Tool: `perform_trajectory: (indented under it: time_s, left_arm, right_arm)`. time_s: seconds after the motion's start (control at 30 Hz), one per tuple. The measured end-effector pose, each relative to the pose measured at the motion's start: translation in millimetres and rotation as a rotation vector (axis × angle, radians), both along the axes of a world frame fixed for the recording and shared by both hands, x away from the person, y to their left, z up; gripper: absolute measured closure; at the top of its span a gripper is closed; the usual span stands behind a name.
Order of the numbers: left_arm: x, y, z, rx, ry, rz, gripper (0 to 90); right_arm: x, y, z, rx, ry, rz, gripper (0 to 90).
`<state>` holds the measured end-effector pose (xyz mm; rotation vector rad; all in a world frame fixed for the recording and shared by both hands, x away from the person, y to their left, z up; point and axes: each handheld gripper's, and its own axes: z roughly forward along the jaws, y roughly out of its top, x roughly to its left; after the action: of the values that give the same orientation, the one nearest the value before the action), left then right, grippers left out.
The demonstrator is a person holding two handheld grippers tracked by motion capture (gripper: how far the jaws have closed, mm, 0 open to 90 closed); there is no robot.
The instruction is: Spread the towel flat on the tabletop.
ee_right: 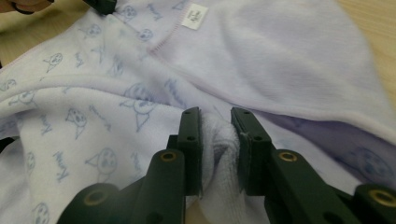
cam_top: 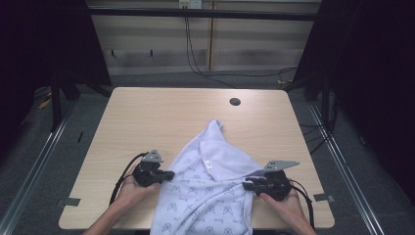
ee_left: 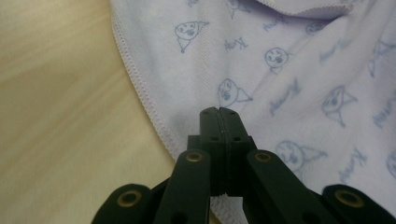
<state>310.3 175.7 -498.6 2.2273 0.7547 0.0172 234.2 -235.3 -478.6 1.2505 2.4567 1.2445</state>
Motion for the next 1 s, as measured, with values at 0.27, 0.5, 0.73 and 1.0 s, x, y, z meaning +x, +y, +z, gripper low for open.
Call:
perform_trajectory:
  time_s: [0.27,0.5,0.73,1.0]
  left_arm:
    - [-29.8,43.8,0.5,-0.021,0.05,0.051,89.8]
    - [-31.3,53.0,0.4,-0.035,0.082,0.09,89.6]
    - [-16.3,46.1,5.5,-0.148,0.088,0.066,85.3]
    - [14.8,11.7,-4.9,-0.067,0.045,0.051,88.5]
  right_arm:
    - [-25.0,-20.3,0.6,-0.023,0.032,-0.033,74.8]
    - [-44.6,-54.3,3.6,-0.094,0.024,-0.154,76.8]
    - [-37.6,-46.8,11.1,0.014,-0.023,-0.093,73.2]
    - [14.6,31.9,17.5,0.076,-0.052,0.113,65.6]
